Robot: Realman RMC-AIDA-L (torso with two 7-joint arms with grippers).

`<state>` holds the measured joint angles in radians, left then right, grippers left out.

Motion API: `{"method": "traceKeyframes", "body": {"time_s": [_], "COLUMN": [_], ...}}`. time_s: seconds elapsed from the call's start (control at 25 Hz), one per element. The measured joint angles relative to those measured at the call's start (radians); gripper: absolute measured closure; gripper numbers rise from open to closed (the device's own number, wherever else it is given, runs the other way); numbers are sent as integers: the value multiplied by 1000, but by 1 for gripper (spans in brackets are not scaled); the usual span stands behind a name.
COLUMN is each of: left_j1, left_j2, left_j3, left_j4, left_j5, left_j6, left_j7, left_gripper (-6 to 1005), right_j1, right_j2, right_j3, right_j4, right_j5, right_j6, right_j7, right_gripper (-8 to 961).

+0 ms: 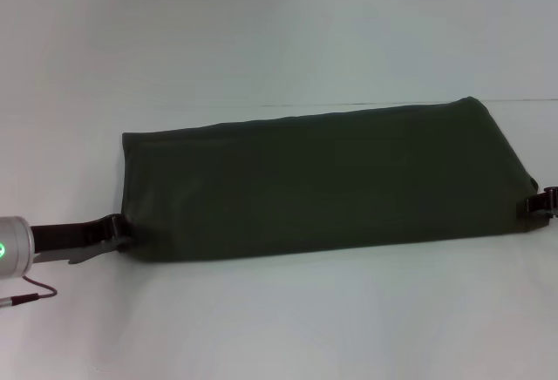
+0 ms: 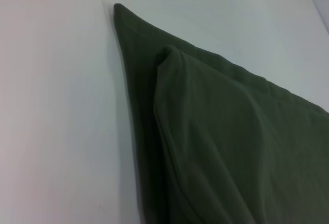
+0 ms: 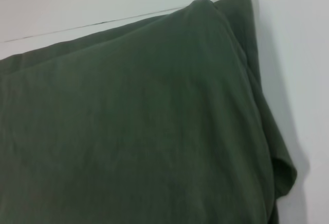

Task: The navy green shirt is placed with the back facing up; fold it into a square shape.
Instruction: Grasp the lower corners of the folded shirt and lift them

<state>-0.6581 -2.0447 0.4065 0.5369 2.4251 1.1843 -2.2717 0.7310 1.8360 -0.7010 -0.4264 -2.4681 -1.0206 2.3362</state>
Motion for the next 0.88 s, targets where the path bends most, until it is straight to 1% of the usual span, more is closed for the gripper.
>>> {"method": "traceKeyframes", "body": {"time_s": [0.12, 0.32, 0.56, 0.76, 0.88], "left_j1": [0, 0, -4, -5, -5], "left_j2": [0, 0, 0, 0, 0], "left_j3": [0, 0, 0, 0, 0], "left_j4": [0, 0, 0, 0, 0], "left_j5": [0, 0, 0, 0, 0], "left_j6": [0, 0, 0, 2, 3], "left_j7": [0, 0, -1, -1, -2], "left_gripper": [994, 994, 995, 995, 995], "right_j1": [0, -1, -6, -12, -17], "right_j2": [0, 2, 7, 9, 9], "right_j3": [0, 0, -1, 3, 6], "right_j4": [0, 0, -8, -9, -10], "right_j5": [0, 0, -2, -3, -2], "right_j6": [0, 0, 0, 0, -1], "right_j7": [1, -18, -28, -36, -39], "right_gripper": [495, 590, 609, 818, 892]}}
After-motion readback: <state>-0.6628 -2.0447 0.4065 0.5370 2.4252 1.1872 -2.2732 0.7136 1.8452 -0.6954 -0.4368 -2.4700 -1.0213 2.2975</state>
